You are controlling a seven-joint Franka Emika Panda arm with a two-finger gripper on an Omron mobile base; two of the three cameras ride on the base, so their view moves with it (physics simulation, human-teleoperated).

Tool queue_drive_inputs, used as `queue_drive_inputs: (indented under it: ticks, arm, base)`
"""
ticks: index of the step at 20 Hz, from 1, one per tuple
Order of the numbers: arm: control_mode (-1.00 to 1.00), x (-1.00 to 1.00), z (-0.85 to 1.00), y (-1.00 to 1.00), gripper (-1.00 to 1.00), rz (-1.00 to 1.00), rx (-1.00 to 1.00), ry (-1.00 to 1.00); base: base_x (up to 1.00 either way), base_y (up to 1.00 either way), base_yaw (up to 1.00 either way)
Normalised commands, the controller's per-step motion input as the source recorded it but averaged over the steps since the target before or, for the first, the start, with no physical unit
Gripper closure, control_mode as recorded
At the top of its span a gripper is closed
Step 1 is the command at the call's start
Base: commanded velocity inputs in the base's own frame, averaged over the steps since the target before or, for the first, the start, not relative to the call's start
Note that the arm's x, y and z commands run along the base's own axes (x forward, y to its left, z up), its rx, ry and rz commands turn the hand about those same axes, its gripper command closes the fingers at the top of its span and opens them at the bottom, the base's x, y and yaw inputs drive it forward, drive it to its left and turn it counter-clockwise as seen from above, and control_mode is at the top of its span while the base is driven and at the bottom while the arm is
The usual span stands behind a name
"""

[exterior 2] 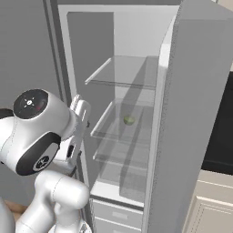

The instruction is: Retrieve the banana and kiwi from the fridge and place them into the bowl on the dining table.

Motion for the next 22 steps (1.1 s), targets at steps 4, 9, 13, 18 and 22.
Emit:
queue_drive_inputs:
  ticks: [4, 9, 13, 18, 22]
  arm:
    - [1.0, 0.0, 0.0, 0.0, -1.0, 0.0, 0.0, 0.0]
    - [1.0, 0.0, 0.0, 0.0, -1.0, 0.0, 0.0, 0.0]
    - [1.0, 0.0, 0.0, 0.0, -1.0, 0.0, 0.0, 0.0]
    - [-1.0, -0.01, -0.02, 0.0, -1.0, 0.02, 0.0, 0.0]
    - [-1.0, -0.13, -0.06, 0.02, -1.0, 0.08, -0.04, 0.0]
  base:
    - [0.12, 0.0, 0.02]
    - [0.0, 0.0, 0.0]
    - [0.0, 0.0, 0.0]
    - [0.0, 0.01, 0.02]
    - [0.0, 0.0, 0.0]
